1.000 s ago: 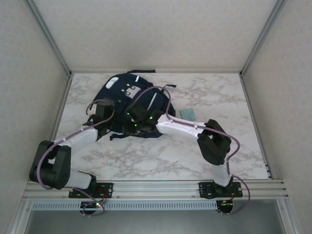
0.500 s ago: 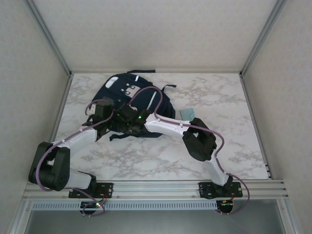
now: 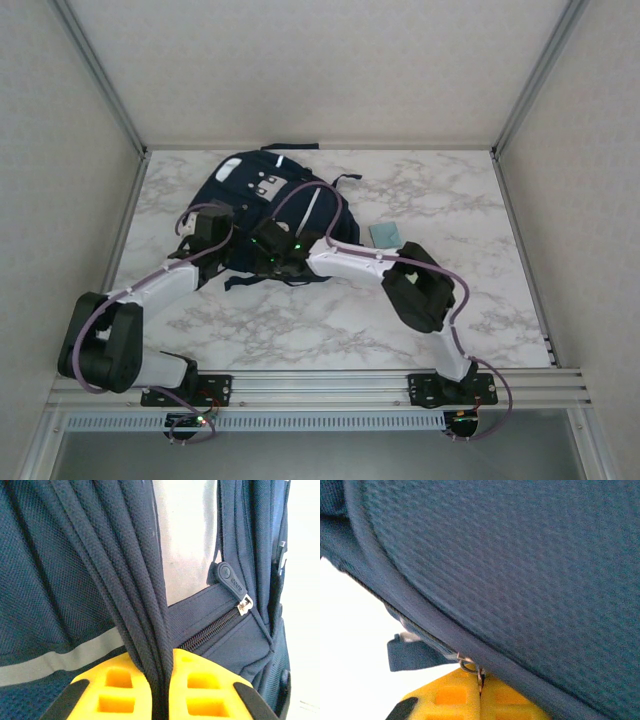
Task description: Pack the student bag
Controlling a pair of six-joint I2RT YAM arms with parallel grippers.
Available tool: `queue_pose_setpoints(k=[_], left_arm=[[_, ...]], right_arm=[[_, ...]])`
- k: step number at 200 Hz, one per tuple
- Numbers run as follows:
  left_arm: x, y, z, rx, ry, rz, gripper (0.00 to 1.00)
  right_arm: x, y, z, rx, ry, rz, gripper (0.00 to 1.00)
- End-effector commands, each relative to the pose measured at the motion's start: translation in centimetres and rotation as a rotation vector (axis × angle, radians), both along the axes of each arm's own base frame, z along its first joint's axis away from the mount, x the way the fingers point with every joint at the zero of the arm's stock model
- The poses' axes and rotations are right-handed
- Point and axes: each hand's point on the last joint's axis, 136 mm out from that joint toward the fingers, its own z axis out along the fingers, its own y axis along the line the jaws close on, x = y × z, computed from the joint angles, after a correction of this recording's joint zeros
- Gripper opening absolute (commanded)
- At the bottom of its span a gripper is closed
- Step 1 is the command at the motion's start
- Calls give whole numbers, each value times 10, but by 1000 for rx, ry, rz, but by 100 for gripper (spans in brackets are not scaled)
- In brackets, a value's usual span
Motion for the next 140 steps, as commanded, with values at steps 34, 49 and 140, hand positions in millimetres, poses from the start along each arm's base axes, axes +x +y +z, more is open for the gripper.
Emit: queue_pose_setpoints(k=[34, 49, 140], left_arm=[[44, 21, 28, 73, -92, -9, 0], [56, 17, 31, 89, -100, -52, 0], [139, -28, 38, 50, -39, -342, 66]], right_arm=[[-40, -131, -22, -312, 175, 130, 0], [-41, -170, -22, -400, 196, 133, 0], [-3, -95, 33, 10, 167, 291, 0]])
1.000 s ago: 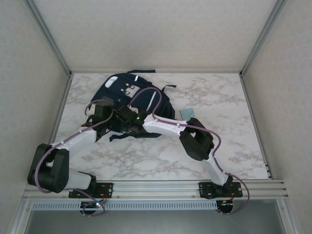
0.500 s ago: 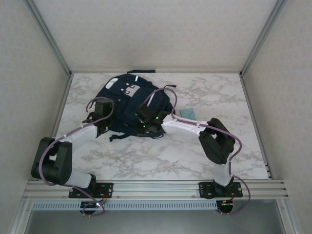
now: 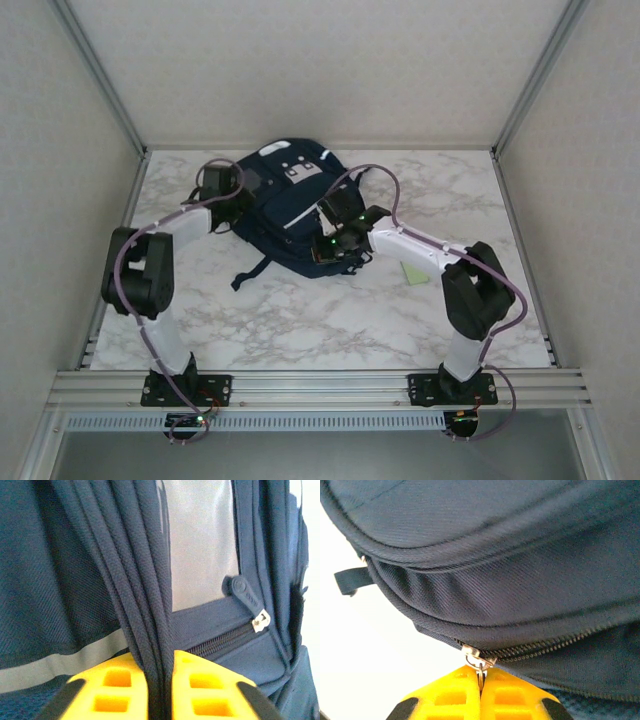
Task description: Pack the student bag
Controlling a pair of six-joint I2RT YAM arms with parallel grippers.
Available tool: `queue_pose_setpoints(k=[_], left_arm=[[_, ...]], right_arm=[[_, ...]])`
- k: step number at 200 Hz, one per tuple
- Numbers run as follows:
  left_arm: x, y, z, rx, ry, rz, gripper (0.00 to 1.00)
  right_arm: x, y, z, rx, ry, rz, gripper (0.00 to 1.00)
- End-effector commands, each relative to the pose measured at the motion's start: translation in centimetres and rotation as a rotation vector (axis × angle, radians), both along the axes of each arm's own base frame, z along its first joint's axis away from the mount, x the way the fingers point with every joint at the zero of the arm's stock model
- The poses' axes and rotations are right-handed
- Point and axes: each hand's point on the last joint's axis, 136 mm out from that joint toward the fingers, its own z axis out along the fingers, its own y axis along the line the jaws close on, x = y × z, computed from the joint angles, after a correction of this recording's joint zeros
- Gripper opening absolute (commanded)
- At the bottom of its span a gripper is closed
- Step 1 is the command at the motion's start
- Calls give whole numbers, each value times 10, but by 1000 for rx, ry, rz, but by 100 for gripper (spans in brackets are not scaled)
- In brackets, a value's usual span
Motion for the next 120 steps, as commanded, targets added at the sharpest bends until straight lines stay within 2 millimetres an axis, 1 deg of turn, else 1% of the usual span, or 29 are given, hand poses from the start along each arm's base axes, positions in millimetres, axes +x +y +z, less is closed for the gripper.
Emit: queue_pose_setpoints(k=[1, 4, 18, 20, 23, 28, 29, 33, 47, 53, 66, 68, 72, 77, 90, 109, 120], left_arm=[[21, 10, 43, 9, -91, -26, 67], [19, 10, 45, 12, -86, -28, 71], [-1, 10, 55, 4, -72, -36, 79], [-7, 10, 52, 3, -50, -35, 80], [-14, 11, 50, 1, -39, -33, 80], [-23, 11, 54, -8, -40, -28, 81], [-26, 11, 51, -10, -32, -28, 81], [-34, 10, 50, -21, -23, -23, 81], [-61, 9, 50, -66, -17, -1, 81], [-75, 9, 45, -84, 2, 13, 81], [-91, 2, 46, -139, -19, 38, 81], [-95, 1, 42, -146, -9, 44, 81], [-98, -2, 44, -164, -20, 50, 80], [-105, -6, 39, -181, -10, 60, 80], [-114, -15, 33, -213, -3, 80, 76], [-117, -20, 28, -199, -7, 106, 67], [-116, -21, 24, -168, 1, 111, 58]], right_arm=[[-18, 25, 6, 67, 105, 90, 0], [-16, 30, 8, 81, 101, 93, 0], [-7, 51, 17, 138, 86, 100, 0], [-6, 53, 17, 145, 86, 102, 0], [-4, 58, 20, 158, 82, 104, 0], [-1, 64, 22, 175, 82, 109, 0], [-1, 65, 22, 178, 83, 110, 0], [0, 70, 24, 191, 84, 115, 0], [5, 86, 29, 231, 87, 132, 0], [6, 93, 30, 247, 93, 142, 0], [4, 108, 32, 272, 111, 168, 0], [4, 109, 33, 276, 112, 172, 0], [3, 113, 32, 278, 119, 178, 0], [1, 117, 32, 282, 126, 187, 0], [-7, 128, 35, 307, 145, 210, 0], [-20, 139, 42, 367, 174, 234, 0], [-27, 141, 43, 378, 187, 243, 0]])
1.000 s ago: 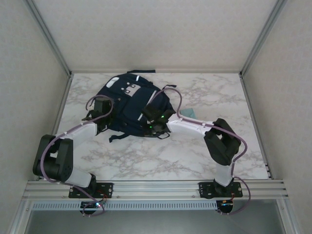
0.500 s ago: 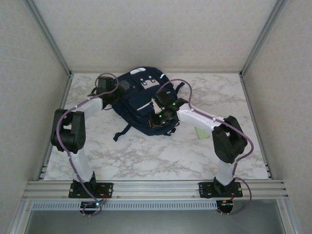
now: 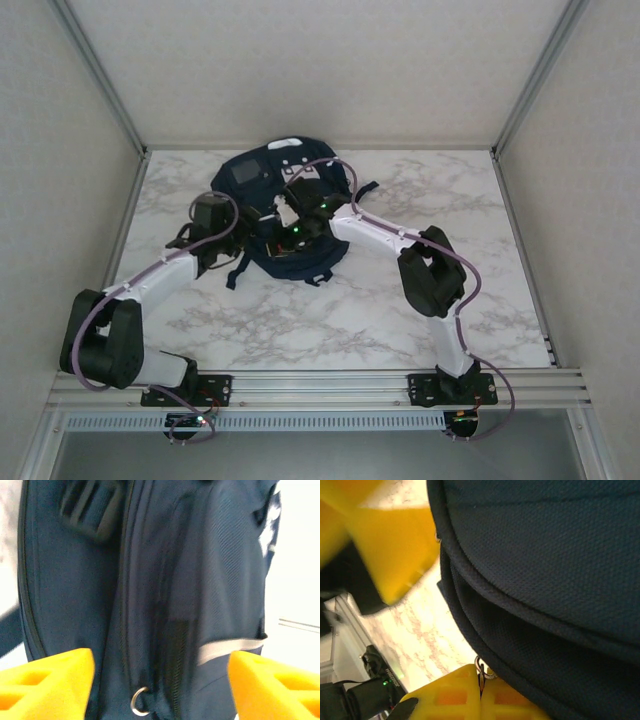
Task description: Pack the student bag
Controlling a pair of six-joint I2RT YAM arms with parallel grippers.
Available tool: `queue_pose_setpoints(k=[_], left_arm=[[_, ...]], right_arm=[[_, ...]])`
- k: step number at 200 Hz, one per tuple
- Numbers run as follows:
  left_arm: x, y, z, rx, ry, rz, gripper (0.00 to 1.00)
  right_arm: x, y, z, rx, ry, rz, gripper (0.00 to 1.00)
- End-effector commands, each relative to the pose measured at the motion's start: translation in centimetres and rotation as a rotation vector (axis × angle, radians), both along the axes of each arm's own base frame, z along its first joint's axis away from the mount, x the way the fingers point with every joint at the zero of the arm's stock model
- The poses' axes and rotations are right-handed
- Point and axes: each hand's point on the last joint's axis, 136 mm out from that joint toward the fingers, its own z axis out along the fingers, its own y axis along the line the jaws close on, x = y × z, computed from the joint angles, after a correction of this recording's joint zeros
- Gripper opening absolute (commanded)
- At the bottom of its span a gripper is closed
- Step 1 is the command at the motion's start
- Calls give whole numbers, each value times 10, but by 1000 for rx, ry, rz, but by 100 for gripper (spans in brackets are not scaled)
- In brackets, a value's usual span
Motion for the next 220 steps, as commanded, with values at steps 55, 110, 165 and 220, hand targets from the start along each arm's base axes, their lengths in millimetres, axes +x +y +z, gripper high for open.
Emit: queue_pose_setpoints(k=[55, 110, 165, 220], left_arm=[[17, 12, -6, 108, -16, 70, 0], [0, 29, 0, 185, 8, -7, 0], [2, 45, -7, 257, 36, -68, 0], [73, 92, 0, 339, 28, 5, 0]], right_arm=[[-59, -47, -14, -123, 38, 128, 0], [-6, -193, -55, -509, -18, -35, 0], [84, -266, -42, -764, -206, -228, 0], [33, -170, -60, -448, -182, 18, 0]])
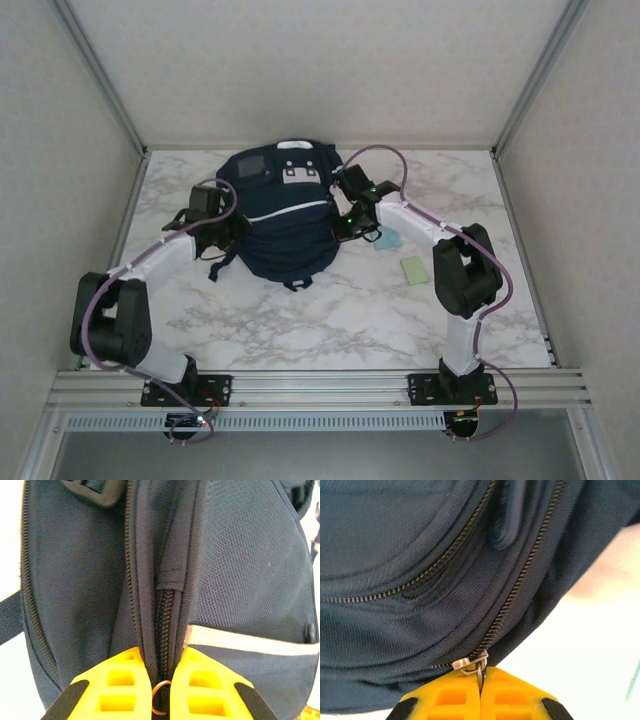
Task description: Pack the student bag
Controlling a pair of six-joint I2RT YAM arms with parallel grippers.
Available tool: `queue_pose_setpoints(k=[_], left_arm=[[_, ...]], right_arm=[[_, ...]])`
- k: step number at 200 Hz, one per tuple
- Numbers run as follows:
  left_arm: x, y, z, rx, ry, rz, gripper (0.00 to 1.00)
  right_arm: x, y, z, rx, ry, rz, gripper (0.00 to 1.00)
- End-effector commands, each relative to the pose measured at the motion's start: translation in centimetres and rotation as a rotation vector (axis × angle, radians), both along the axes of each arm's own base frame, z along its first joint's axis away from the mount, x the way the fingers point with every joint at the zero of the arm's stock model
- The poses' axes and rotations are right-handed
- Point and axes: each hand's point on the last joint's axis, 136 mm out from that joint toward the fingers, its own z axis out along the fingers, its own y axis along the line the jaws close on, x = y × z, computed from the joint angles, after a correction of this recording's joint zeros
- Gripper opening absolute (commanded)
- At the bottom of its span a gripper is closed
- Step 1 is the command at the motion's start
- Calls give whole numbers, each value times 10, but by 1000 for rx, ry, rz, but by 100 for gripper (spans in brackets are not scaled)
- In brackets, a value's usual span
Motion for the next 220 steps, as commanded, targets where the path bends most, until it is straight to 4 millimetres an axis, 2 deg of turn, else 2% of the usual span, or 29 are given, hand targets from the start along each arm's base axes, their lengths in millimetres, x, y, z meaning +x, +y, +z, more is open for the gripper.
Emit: queue_pose_setpoints(k=[1, 5, 8, 16, 20, 27, 35, 43, 61, 77, 89, 95, 119, 143, 154, 161, 167, 178, 185, 204, 220], left_arm=[[49, 65, 9, 180, -54, 141, 0], [55, 68, 10, 181, -48, 150, 0], [59, 70, 10, 178, -42, 152, 4], [66, 71, 13, 169, -29, 155, 36], [69, 72, 16, 165, -23, 159, 57], [70, 71, 20, 164, -19, 156, 71], [68, 68, 26, 162, -25, 155, 76], [63, 65, 31, 159, -32, 155, 82], [45, 60, 34, 131, -25, 169, 84], [23, 48, 27, 52, -14, 187, 85], [8, 36, 24, -17, -17, 213, 84], [-3, 29, 16, -42, -5, 220, 84], [-28, 10, 0, -134, 7, 290, 79], [-24, 1, -2, -117, -30, 306, 69], [-19, 0, -7, -90, -26, 296, 59], [-16, 2, -13, -63, -19, 297, 49], [-15, 4, -17, -47, -9, 302, 35], [-11, 6, -21, -28, -16, 301, 17], [-9, 6, -22, -17, -16, 300, 0], [-10, 8, -20, 0, -25, 292, 0], [-13, 11, -14, 14, -38, 286, 0]], right_arm=[[-40, 1, -26, -55, 100, 76, 0], [-45, 9, -28, -36, 112, 94, 0], [-48, 16, -28, -20, 116, 109, 0], [-57, 33, -29, 13, 129, 140, 0], [-60, 42, -29, 29, 128, 157, 0], [-64, 55, -29, 44, 123, 183, 0], [-61, 65, -29, 58, 112, 186, 0], [-70, 86, -27, 79, 110, 227, 0], [-68, 114, -21, 136, 100, 254, 0], [-67, 136, -17, 183, 105, 272, 0], [-67, 150, -9, 226, 102, 287, 0], [-68, 156, -4, 245, 102, 296, 0], [-73, 167, 8, 298, 114, 314, 0], [-86, 166, 16, 347, 151, 342, 0], [-95, 163, 15, 355, 172, 357, 0], [-99, 157, 11, 343, 179, 363, 0], [-103, 151, 7, 324, 183, 372, 0], [-107, 136, -3, 262, 187, 378, 0], [-107, 123, -12, 204, 186, 376, 0], [-99, 82, -29, 55, 174, 358, 0], [-82, 47, -35, -58, 152, 321, 0]])
